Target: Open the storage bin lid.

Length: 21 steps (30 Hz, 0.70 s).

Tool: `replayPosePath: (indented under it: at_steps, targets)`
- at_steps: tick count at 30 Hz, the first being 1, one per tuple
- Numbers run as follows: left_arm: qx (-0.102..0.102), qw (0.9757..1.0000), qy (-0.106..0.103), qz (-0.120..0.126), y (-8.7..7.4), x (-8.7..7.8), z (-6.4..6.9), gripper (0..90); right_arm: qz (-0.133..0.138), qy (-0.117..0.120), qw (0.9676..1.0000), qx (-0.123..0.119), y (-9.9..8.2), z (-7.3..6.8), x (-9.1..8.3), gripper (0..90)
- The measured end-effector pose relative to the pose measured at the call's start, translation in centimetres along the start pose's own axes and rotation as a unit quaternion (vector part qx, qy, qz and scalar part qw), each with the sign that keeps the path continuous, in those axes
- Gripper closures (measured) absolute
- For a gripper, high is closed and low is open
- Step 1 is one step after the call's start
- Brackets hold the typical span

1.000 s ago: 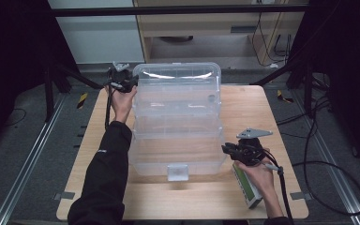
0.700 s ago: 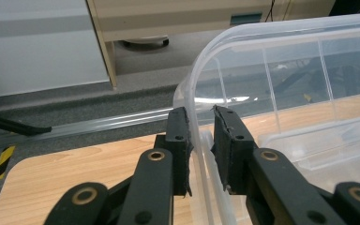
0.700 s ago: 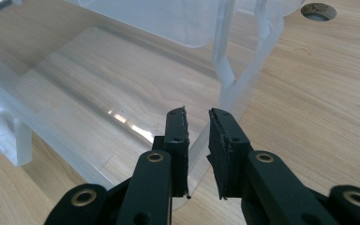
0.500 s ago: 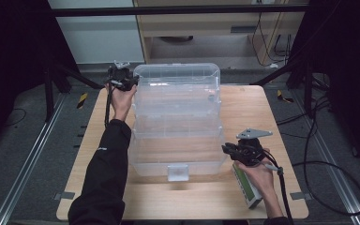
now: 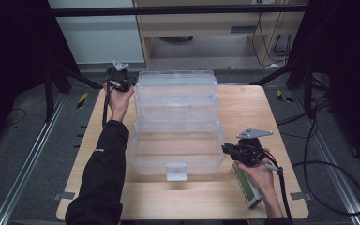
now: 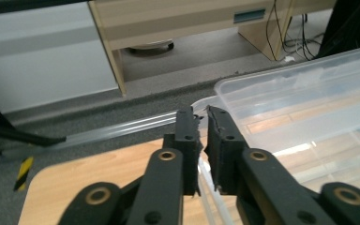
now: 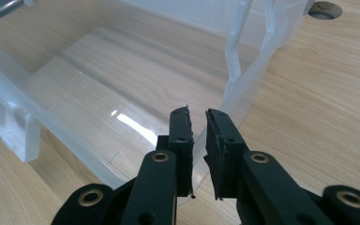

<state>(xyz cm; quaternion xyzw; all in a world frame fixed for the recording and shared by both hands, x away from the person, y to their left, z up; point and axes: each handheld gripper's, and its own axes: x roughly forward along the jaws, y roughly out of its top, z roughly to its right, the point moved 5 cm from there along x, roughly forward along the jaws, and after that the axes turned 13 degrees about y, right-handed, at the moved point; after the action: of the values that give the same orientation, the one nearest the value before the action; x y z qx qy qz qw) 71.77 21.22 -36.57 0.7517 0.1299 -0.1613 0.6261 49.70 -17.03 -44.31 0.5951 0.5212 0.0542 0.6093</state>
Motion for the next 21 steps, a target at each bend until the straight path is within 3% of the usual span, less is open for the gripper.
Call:
replayPosePath:
  at_steps: [4,9,15,21]
  targets:
    - [-0.01,0.9999,-0.003,0.009,-0.6,-1.9,-1.0,72.0,0.002,0.0,1.0,-0.003,0.0,0.0,0.0,81.0]
    - [-0.013,0.9996,-0.014,0.021,-1.9,-5.8,-2.2,61.8,0.0,-0.002,1.0,-0.004,0.0,0.0,0.0,81.0]
    - [0.0,0.9987,-0.043,0.028,-4.6,-10.3,-2.7,55.5,-0.002,-0.007,1.0,-0.002,0.1,-0.1,0.0,81.0]
    - [-0.006,0.9989,-0.04,0.026,-8.1,-13.5,-3.9,52.5,-0.002,-0.01,0.9999,0.0,0.1,-0.2,0.1,81.0]
